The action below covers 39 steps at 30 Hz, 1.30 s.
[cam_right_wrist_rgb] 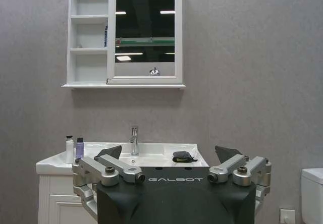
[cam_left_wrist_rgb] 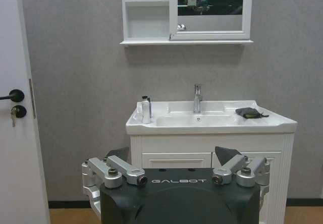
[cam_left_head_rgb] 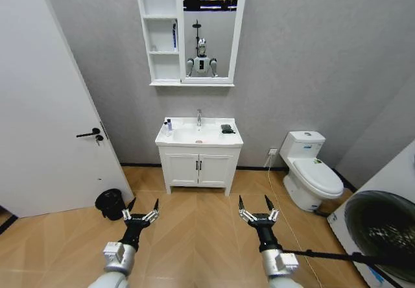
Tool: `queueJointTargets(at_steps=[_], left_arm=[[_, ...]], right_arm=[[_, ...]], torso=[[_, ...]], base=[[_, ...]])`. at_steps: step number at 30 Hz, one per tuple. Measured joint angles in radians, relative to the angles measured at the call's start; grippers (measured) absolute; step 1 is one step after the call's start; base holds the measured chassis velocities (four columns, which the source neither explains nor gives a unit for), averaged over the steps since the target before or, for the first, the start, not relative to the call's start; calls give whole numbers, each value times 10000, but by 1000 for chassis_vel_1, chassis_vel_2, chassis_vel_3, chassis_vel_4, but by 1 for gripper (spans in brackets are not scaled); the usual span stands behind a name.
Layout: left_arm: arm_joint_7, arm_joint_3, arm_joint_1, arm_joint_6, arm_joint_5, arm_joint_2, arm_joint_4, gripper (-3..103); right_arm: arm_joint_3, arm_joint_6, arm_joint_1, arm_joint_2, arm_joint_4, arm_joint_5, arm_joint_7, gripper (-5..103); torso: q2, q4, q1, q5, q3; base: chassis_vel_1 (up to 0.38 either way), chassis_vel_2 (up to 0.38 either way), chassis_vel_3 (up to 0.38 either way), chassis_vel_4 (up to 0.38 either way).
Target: Move facial cleanser and shampoo from washbasin to cabinet, then wipe washbasin with towel.
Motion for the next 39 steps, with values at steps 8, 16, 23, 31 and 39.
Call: queueJointTargets(at_steps=[8, 16, 23, 31, 39], left_arm=[[-29, 11, 33, 69, 10, -34, -69, 93], [-40, 73, 87, 116, 78, -53, -150, 93], [-41, 78, 110, 116, 100, -78, -191, 93], [-41, 42, 129, 117, 119, -83, -191, 93], [-41, -184, 25, 116, -38, 65, -117, 93]], right_arm=[[-33, 22, 42, -1, -45, -1, -3, 100], [-52, -176, -26, -27, 63, 7, 17, 100], [-99, -258, -35, 0, 111, 86, -1, 100], [-98, -258, -33, 32, 121, 163, -22, 100], [-164, -242, -56, 33, 92, 173, -83, 100]], torso=[[0, 0, 0, 1, 0], [0, 0, 0, 0, 0], [0, 0, 0, 0, 0], [0, 0, 0, 0, 0], [0, 0, -2, 0, 0]], base=[[0, 0, 0, 0], [0, 0, 0, 0], [0, 0, 0, 0], [0, 0, 0, 0], [-7, 13, 9, -5]])
